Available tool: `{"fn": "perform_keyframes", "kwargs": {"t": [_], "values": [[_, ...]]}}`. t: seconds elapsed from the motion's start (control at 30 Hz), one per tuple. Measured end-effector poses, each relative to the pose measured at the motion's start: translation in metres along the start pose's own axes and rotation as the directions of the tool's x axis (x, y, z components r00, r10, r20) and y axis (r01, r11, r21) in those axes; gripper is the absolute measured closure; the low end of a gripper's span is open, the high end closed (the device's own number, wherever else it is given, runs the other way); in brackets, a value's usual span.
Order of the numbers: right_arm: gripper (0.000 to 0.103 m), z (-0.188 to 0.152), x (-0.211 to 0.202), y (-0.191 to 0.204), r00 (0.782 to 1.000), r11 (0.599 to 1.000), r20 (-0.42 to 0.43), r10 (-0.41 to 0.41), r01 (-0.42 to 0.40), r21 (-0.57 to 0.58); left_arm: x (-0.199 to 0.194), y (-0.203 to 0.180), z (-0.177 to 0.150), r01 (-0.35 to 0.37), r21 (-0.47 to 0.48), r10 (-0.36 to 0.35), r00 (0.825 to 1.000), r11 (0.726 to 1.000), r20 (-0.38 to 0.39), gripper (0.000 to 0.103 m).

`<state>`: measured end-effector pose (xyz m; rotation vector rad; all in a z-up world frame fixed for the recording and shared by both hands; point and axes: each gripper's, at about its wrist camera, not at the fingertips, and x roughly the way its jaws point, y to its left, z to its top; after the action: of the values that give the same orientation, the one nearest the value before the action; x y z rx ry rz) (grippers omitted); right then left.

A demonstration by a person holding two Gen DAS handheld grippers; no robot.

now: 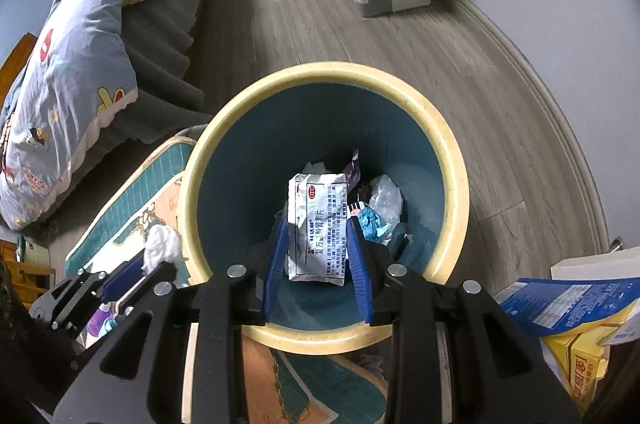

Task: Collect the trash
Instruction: 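Open both tools to drop the sachet and tissue into the bin, then move both open tools back over the cushion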

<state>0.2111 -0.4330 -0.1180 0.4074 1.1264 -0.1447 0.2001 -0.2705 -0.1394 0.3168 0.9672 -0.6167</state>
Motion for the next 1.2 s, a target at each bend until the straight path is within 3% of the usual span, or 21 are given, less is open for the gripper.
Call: {"fn": "perform_keyframes", "kwargs": {"t": [0.1,0.2,0.23,0.27,0.33,0.4,0.5,0.9,1.2], "values": [[0.073,0.002,-0.01,-0.003,0.998,1.0,0.056,0.009,-0.009,0.006,-0.007,-0.003,0.003,0.005,-0.004,-0.005,0.998,1.0,0.058,0.082],[0.072,0.005,-0.021,-0.006,0.993,1.0,0.114,0.021,-0.024,0.017,-0.019,-0.004,0.005,0.006,-0.015,-0.004,0.992,1.0,0.13,0.064],[0.065,0.006,-0.024,-0.007,0.992,1.0,0.128,0.02,-0.023,0.022,-0.022,-0.004,0.006,0.004,-0.02,-0.001,0.989,1.0,0.145,0.049],[0.049,0.006,-0.027,-0.008,0.99,0.999,0.141,0.015,-0.02,0.031,-0.025,-0.003,0.007,0.003,-0.026,0.001,0.987,1.0,0.16,0.033],[0.029,0.007,-0.029,-0.009,0.988,0.999,0.155,0.007,-0.014,0.045,-0.031,0.0,0.006,-0.008,-0.039,0.016,0.983,0.999,0.185,0.02],[0.018,0.007,-0.03,-0.009,0.988,0.998,0.155,0.005,-0.014,0.057,-0.033,0.004,0.006,-0.021,-0.051,0.03,0.983,0.998,0.183,0.013],[0.006,0.008,-0.031,-0.007,0.989,0.998,0.149,0.006,-0.016,0.062,-0.034,0.009,0.003,-0.051,-0.061,0.062,0.981,0.997,0.181,0.009],[0.006,0.0,-0.036,0.018,0.992,0.998,0.13,0.004,-0.012,0.061,-0.068,0.045,-0.027,-0.147,-0.081,0.158,0.975,0.986,0.153,0.007],[0.006,-0.022,-0.036,0.076,0.994,0.999,0.106,0.032,-0.028,-0.042,-0.118,0.083,-0.072,-0.214,-0.096,0.227,0.962,0.972,0.152,0.007]]}}
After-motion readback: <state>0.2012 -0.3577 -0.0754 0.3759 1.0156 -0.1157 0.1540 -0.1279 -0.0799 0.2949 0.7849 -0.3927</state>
